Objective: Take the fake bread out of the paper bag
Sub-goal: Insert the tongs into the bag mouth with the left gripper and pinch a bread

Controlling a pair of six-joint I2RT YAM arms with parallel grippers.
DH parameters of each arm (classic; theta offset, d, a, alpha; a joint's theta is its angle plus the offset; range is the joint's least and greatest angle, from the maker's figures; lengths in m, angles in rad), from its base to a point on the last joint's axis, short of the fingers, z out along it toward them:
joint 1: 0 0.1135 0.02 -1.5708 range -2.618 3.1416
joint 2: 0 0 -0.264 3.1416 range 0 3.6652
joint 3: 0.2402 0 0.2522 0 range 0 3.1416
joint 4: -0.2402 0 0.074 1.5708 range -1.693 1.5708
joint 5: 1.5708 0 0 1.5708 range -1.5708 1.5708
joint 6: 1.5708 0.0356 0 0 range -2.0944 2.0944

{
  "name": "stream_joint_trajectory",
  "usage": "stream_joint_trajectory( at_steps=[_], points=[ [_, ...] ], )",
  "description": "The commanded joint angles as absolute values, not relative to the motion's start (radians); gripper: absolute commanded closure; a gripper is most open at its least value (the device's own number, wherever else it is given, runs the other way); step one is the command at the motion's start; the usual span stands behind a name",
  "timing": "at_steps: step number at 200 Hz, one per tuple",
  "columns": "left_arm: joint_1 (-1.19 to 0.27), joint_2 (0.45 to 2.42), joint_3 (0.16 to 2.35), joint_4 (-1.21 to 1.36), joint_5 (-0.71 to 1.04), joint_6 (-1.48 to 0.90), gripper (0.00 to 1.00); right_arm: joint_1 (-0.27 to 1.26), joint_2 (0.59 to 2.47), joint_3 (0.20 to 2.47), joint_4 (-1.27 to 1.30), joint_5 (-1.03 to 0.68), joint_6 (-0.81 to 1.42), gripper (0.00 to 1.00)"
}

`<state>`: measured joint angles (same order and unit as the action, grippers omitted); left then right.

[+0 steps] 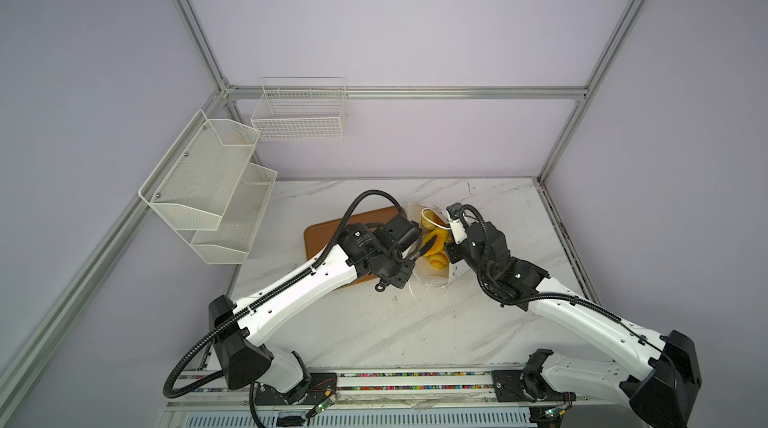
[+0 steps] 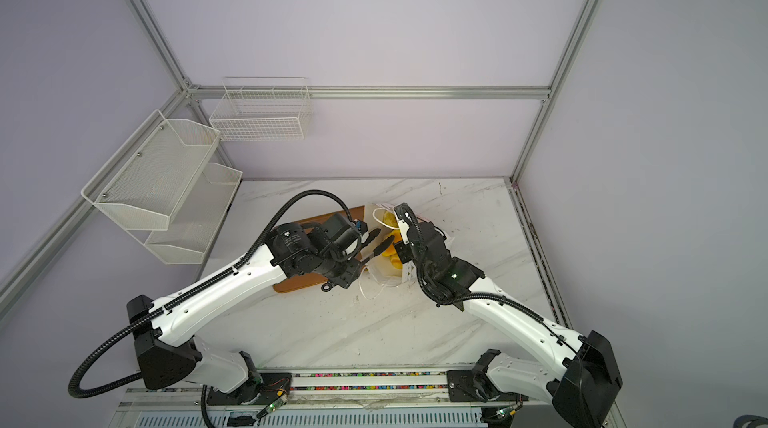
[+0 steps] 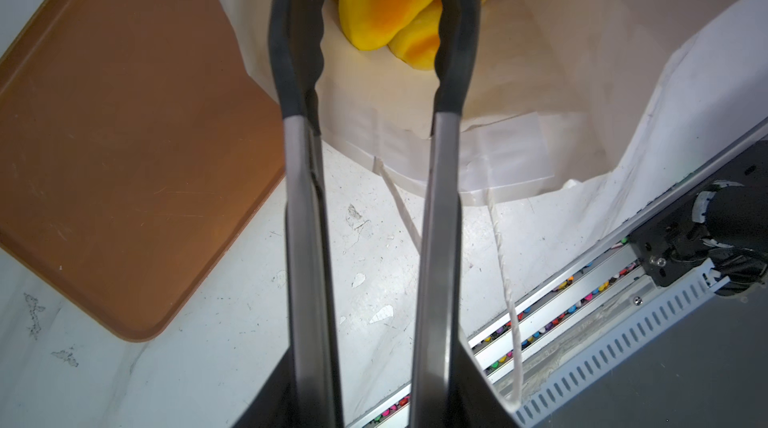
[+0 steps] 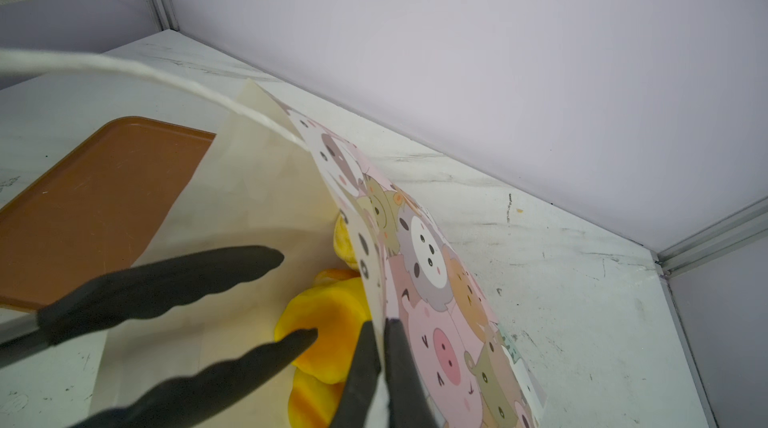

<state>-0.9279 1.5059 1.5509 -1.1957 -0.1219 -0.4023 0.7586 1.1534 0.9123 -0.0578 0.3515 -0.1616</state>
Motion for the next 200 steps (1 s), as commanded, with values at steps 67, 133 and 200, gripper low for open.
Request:
stream_joint_trajectory(
  at_steps=[67,133,200],
  points=[
    [-1.009,1.571,1.615,-1.172,-0.251,-0.454,0.57,0.759,1.14,0.936,-0.015,0.342,-0.135,1.0],
    [-1.01,1.535,1.622,-1.144,-0.318,-0.384,0.54,0.758,1.141,0.943,-0.015,0.331,-0.133,1.0],
    [-0.977,1.567,1.672,-1.077,-0.255,-0.272,0.53,0.758,1.133,0.951,-0.027,0.329,-0.121,1.0]
  ],
)
